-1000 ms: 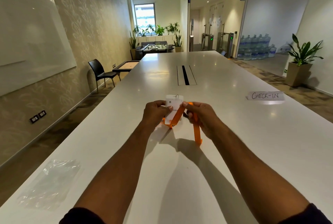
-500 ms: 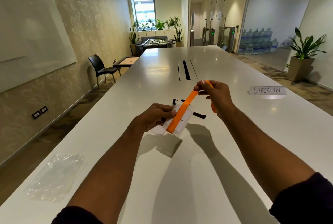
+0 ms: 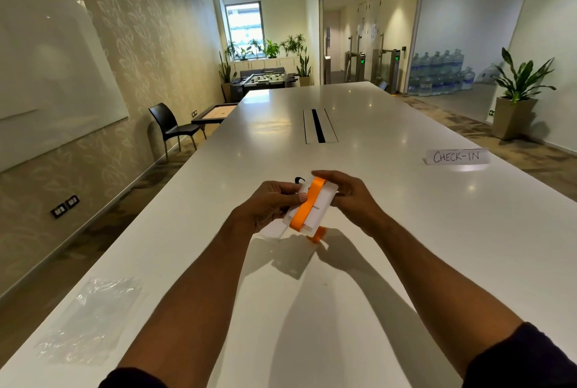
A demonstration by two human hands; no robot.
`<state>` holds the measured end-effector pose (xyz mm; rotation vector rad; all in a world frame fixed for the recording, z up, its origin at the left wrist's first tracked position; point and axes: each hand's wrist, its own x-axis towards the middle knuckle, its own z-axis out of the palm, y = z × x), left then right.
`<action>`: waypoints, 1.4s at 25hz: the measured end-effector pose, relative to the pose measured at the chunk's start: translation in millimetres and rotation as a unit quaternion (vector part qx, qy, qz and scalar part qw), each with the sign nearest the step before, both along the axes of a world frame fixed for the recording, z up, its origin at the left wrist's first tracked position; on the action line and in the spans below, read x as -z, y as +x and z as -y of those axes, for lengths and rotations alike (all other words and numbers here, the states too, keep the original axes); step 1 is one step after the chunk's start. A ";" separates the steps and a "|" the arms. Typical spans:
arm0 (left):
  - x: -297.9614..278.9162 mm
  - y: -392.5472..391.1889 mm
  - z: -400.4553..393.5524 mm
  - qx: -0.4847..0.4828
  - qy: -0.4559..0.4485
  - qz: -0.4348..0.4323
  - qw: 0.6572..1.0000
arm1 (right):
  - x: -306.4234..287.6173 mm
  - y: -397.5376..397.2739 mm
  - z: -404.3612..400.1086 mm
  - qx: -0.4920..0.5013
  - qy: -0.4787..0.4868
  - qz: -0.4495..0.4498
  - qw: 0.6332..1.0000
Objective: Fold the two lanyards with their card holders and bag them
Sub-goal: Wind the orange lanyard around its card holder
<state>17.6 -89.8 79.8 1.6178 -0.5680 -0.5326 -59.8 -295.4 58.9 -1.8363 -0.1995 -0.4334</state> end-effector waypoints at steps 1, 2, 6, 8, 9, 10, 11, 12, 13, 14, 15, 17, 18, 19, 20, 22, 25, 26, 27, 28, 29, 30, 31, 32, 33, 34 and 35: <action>0.4 0.0 1.2 -0.004 -0.005 0.003 1.000 | 1.8 0.0 -2.5 -0.016 0.009 0.001 1.000; 0.3 -0.5 2.4 -0.007 -0.007 0.003 1.000 | 3.4 -0.1 -4.5 -0.018 0.022 0.003 1.000; -1.8 -3.6 5.2 0.000 -0.025 -0.011 1.000 | 7.3 -0.2 -9.3 0.048 0.053 0.020 0.997; -4.0 -5.0 5.0 0.005 -0.024 -0.013 1.000 | 6.5 3.1 -8.2 0.086 0.083 0.013 0.993; -4.6 -5.2 5.1 0.004 -0.022 -0.012 1.000 | 6.3 4.2 -7.0 0.090 0.097 0.008 0.991; -5.0 -4.8 5.7 0.001 -0.021 -0.011 1.000 | 6.1 4.5 -6.2 0.080 0.102 0.007 0.992; -5.0 -4.0 6.5 -0.003 -0.020 -0.009 1.000 | 6.1 3.6 -6.0 0.061 0.097 0.008 0.993; -5.1 -3.0 7.5 -0.008 -0.019 -0.006 1.000 | 6.3 2.4 -6.0 0.038 0.090 0.008 0.995; -5.2 -1.7 8.5 -0.015 -0.019 -0.004 1.000 | 6.9 1.3 -6.3 0.014 0.086 0.006 0.996; -5.2 -0.5 9.5 -0.022 -0.020 -0.003 1.000 | 8.1 0.5 -7.1 -0.005 0.086 0.002 0.996; -4.9 0.4 10.1 -0.028 -0.021 -0.003 0.999 | 9.4 0.2 -8.4 -0.014 0.086 0.000 0.996; -4.2 1.5 11.0 -0.037 -0.023 -0.003 0.999 | 12.9 2.6 -10.3 0.003 0.091 0.005 0.996; -3.9 1.9 10.9 -0.040 -0.022 -0.003 0.999 | 14.3 4.4 -10.4 0.023 0.100 0.010 0.995; -3.7 1.9 10.4 -0.039 -0.020 -0.005 0.999 | 15.1 5.6 -10.0 0.048 0.113 0.016 0.992; -3.6 1.3 9.8 -0.034 -0.017 -0.008 0.999 | 14.9 5.9 -9.7 0.068 0.130 0.020 0.989; -3.5 -0.1 9.1 -0.013 -0.012 -0.020 1.000 | 15.7 6.9 -9.5 0.099 0.150 0.018 0.984; -3.5 -1.1 11.0 -0.013 -0.029 -0.024 0.999 | 25.7 11.7 -14.3 0.130 0.124 -0.007 0.984; -2.7 -0.8 12.9 -0.031 -0.035 -0.020 0.999 | 29.6 13.2 -18.3 0.134 0.111 -0.016 0.985; -1.7 -0.3 15.0 -0.055 -0.042 -0.015 0.998 | 32.5 13.9 -23.2 0.131 0.105 -0.024 0.985; -0.6 0.5 17.4 -0.081 -0.052 -0.012 0.995 | 34.3 13.5 -28.5 0.122 0.104 -0.025 0.987; 0.4 0.8 19.4 -0.106 -0.065 -0.013 0.992 | 35.5 12.6 -32.8 0.111 0.098 -0.022 0.989; 0.4 0.9 21.3 -0.131 -0.081 -0.017 0.988 | 36.7 11.9 -36.2 0.102 0.086 -0.016 0.991; -0.5 1.0 22.7 -0.156 -0.095 -0.018 0.983 | 38.2 10.8 -38.8 0.094 0.070 -0.012 0.993; -1.7 1.4 23.8 -0.182 -0.103 -0.015 0.978 | 40.1 9.5 -41.6 0.087 0.058 -0.012 0.994; -2.8 2.4 24.9 -0.208 -0.105 -0.008 0.972 | 42.2 7.8 -44.0 0.081 0.053 -0.015 0.995; -3.5 3.4 26.0 -0.233 -0.105 0.001 0.967 | 43.8 6.1 -46.5 0.074 0.053 -0.016 0.996; -4.0 3.8 26.8 -0.253 -0.103 0.011 0.962 | 44.9 4.5 -48.9 0.067 0.054 -0.014 0.996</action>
